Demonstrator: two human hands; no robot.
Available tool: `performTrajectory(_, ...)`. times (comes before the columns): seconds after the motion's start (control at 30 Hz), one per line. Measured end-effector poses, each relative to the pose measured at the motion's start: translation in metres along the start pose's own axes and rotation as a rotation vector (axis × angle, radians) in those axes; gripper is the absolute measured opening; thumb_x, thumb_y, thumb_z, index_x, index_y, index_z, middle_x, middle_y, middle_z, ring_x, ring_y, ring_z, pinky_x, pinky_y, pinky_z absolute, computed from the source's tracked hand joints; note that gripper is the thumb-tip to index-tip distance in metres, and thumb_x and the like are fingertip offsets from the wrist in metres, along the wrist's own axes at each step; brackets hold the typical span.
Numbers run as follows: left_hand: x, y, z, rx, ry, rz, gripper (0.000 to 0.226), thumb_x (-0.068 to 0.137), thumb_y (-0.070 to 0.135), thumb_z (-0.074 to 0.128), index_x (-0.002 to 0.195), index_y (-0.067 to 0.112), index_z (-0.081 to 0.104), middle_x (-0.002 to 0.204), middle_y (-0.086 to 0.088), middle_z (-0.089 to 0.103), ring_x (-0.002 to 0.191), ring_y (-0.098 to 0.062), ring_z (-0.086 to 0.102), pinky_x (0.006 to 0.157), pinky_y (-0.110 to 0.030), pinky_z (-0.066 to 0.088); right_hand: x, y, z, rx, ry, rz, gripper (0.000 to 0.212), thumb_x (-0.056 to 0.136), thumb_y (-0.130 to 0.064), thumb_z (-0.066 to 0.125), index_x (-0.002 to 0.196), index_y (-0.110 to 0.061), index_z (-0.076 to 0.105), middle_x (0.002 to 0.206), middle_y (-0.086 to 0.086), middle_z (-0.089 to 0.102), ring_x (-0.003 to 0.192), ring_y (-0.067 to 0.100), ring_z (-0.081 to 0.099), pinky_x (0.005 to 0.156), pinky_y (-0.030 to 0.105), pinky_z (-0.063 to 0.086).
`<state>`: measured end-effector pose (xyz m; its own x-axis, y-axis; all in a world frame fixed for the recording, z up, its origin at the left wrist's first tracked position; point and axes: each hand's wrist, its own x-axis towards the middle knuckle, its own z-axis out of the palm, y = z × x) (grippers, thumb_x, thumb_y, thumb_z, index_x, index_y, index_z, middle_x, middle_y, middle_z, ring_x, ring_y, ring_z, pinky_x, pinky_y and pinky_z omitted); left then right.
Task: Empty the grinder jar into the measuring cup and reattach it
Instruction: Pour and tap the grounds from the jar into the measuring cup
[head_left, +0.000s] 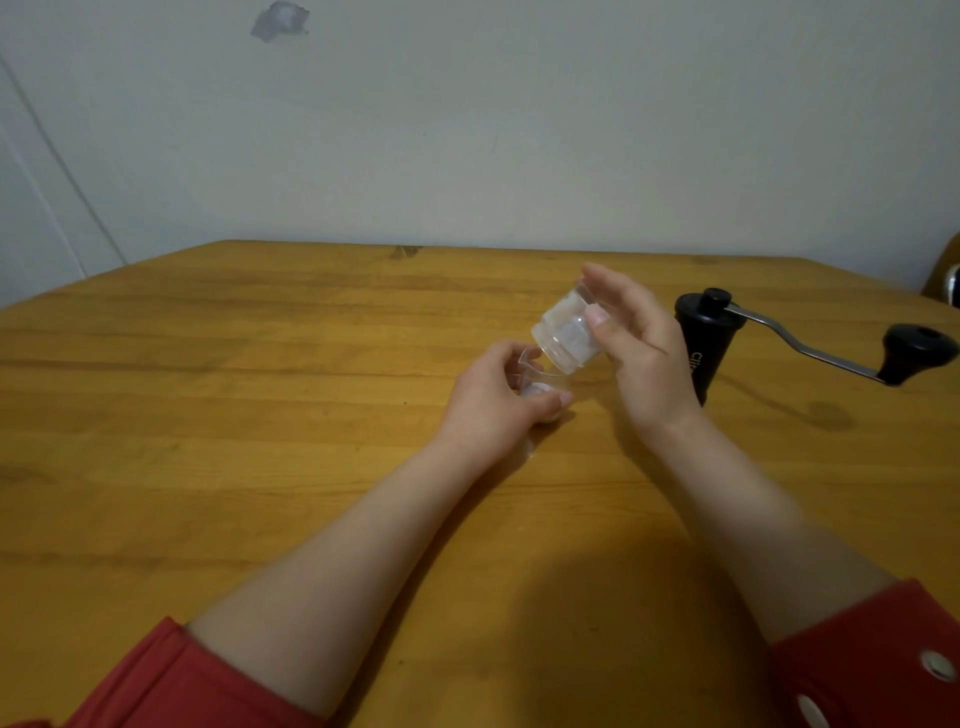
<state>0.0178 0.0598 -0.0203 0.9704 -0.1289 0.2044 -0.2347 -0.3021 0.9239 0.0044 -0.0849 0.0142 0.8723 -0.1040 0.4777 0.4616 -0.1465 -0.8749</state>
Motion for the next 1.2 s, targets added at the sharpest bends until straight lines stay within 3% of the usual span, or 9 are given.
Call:
performTrajectory(0.1, -0.0008, 0.0004, -0.0002, -0.026, -0.008, -0.014, 0.051, 0.071, 0.015, 0.085, 0.116, 0.018, 0.061, 0.107, 0.003, 0.071, 0.094, -0.007, 0.067, 0.075, -0.007, 0.048, -0.0004, -0.0004, 0.0002, 0.025, -0.02, -0.01, 0.04, 0.095, -0.007, 0.053, 0.135, -0.013, 0.053, 0.136, 0.005, 0.058, 0.127, 0.012, 0.055, 0.108, 0.033, 0.044)
performTrajectory(0.23, -0.0011, 0.0003, 0.0007, -0.064, -0.006, -0.03, 0.047, 0.072, 0.01, 0.085, 0.11, 0.02, 0.06, 0.103, 0.003, 0.071, 0.087, -0.004, 0.066, 0.066, -0.003, 0.046, -0.0015, -0.0023, 0.0007, 0.025, -0.04, -0.033, 0.045, 0.088, -0.016, 0.053, 0.133, -0.017, 0.053, 0.136, 0.004, 0.058, 0.127, 0.011, 0.056, 0.106, 0.03, 0.044)
performTrajectory(0.47, -0.0009, 0.0011, 0.0009, -0.019, -0.002, -0.009, 0.051, 0.071, 0.014, 0.085, 0.117, 0.016, 0.061, 0.109, 0.0, 0.072, 0.099, -0.013, 0.068, 0.089, -0.022, 0.051, -0.0017, 0.0, -0.0001, 0.038, -0.063, -0.045, 0.044, 0.092, -0.011, 0.052, 0.135, -0.016, 0.051, 0.137, 0.006, 0.057, 0.128, 0.012, 0.056, 0.106, 0.03, 0.044)
performTrajectory(0.6, -0.0012, 0.0021, 0.0004, -0.024, -0.005, -0.014, 0.051, 0.071, 0.014, 0.085, 0.116, 0.017, 0.061, 0.108, 0.001, 0.072, 0.098, -0.012, 0.067, 0.087, -0.018, 0.051, -0.0021, 0.0, 0.0, 0.037, -0.075, -0.057, 0.045, 0.091, -0.011, 0.052, 0.136, -0.015, 0.05, 0.139, 0.007, 0.056, 0.128, 0.012, 0.055, 0.106, 0.028, 0.044)
performTrajectory(0.77, -0.0016, 0.0033, 0.0003, -0.027, -0.005, -0.018, 0.051, 0.071, 0.014, 0.085, 0.117, 0.014, 0.062, 0.108, -0.002, 0.073, 0.1, -0.016, 0.068, 0.094, -0.031, 0.053, -0.0026, 0.0018, -0.0003, -0.027, -0.082, -0.087, 0.045, 0.093, -0.008, 0.055, 0.138, -0.009, 0.051, 0.138, 0.007, 0.057, 0.126, 0.01, 0.056, 0.105, 0.027, 0.045)
performTrajectory(0.9, -0.0009, 0.0023, 0.0004, -0.044, -0.007, -0.025, 0.052, 0.071, 0.012, 0.085, 0.118, 0.013, 0.062, 0.108, -0.004, 0.073, 0.1, -0.018, 0.069, 0.096, -0.037, 0.053, -0.0028, 0.0039, 0.0016, -0.081, -0.061, -0.092, 0.042, 0.094, -0.014, 0.06, 0.135, -0.019, 0.053, 0.135, 0.003, 0.059, 0.128, 0.012, 0.055, 0.107, 0.032, 0.045)
performTrajectory(1.0, -0.0003, 0.0016, 0.0003, -0.048, -0.009, -0.026, 0.052, 0.071, 0.012, 0.085, 0.117, 0.014, 0.062, 0.108, -0.003, 0.073, 0.1, -0.017, 0.069, 0.096, -0.037, 0.053, -0.0022, 0.005, 0.0025, -0.105, -0.032, -0.099, 0.043, 0.092, -0.021, 0.062, 0.134, -0.02, 0.054, 0.133, 0.002, 0.06, 0.126, 0.011, 0.056, 0.107, 0.033, 0.045)
performTrajectory(1.1, 0.0002, 0.0007, 0.0008, -0.053, -0.002, -0.016, 0.047, 0.071, 0.011, 0.085, 0.112, 0.018, 0.062, 0.106, -0.003, 0.073, 0.098, -0.017, 0.069, 0.09, -0.026, 0.054, -0.0013, 0.006, 0.0026, -0.129, -0.005, -0.084, 0.044, 0.092, -0.022, 0.066, 0.134, -0.018, 0.055, 0.132, 0.001, 0.061, 0.124, 0.01, 0.057, 0.106, 0.034, 0.046)
performTrajectory(1.2, 0.0005, 0.0, 0.0015, -0.056, 0.005, -0.011, 0.048, 0.07, 0.01, 0.085, 0.112, 0.018, 0.062, 0.105, -0.004, 0.073, 0.097, -0.018, 0.069, 0.086, -0.023, 0.054, -0.0008, 0.0059, 0.0032, -0.159, 0.03, -0.065, 0.046, 0.089, -0.027, 0.072, 0.132, -0.02, 0.058, 0.126, -0.005, 0.062, 0.118, 0.003, 0.058, 0.101, 0.025, 0.048)
